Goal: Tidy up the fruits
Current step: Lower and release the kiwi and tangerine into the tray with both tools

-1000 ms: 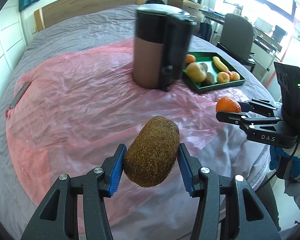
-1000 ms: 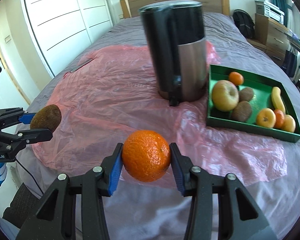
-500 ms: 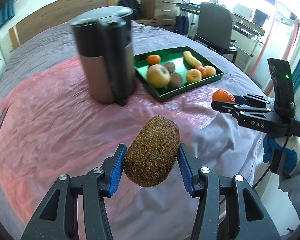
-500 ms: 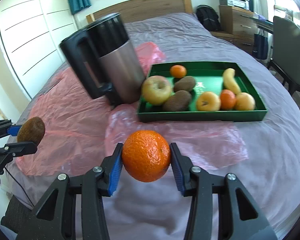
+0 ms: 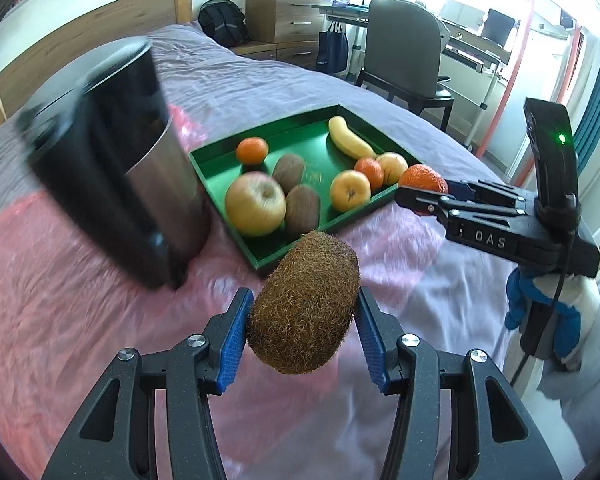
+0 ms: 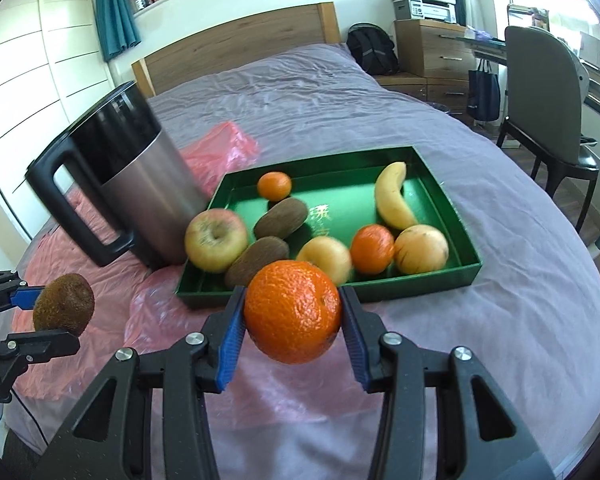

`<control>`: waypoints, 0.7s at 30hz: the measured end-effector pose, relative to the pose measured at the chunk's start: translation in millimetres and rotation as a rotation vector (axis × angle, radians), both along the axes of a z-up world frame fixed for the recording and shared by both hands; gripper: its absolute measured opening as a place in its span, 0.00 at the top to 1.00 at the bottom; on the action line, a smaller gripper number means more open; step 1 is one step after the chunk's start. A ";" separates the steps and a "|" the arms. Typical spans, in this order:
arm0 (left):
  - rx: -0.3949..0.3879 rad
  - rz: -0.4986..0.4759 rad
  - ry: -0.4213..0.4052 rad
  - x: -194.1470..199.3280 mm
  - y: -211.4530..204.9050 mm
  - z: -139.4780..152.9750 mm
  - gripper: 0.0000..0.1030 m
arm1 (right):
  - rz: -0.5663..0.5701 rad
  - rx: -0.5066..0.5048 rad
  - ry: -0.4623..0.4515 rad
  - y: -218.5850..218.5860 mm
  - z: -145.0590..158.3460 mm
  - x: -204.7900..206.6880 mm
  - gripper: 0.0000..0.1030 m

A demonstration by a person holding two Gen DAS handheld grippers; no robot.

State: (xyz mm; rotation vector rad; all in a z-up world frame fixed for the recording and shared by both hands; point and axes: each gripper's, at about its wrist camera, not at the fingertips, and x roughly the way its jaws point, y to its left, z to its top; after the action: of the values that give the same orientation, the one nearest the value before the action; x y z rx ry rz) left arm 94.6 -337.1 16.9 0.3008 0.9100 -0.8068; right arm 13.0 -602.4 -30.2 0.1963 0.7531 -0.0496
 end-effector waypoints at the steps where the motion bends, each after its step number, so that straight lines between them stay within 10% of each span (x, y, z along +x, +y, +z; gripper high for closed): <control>1: -0.002 0.001 -0.005 5.4 -8.2 -0.6 0.55 | -0.009 -0.001 -0.005 -4.6 -0.1 3.5 0.32; 21: -0.035 0.017 -0.118 95.8 -114.6 -30.8 0.55 | -0.257 -0.060 -0.125 -70.8 -12.7 80.7 0.32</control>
State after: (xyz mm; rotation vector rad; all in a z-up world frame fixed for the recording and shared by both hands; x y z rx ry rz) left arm 190.4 -451.7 -14.0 0.3062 0.7862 -0.7809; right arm 93.7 -673.2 -42.9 0.2359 0.5981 -0.3008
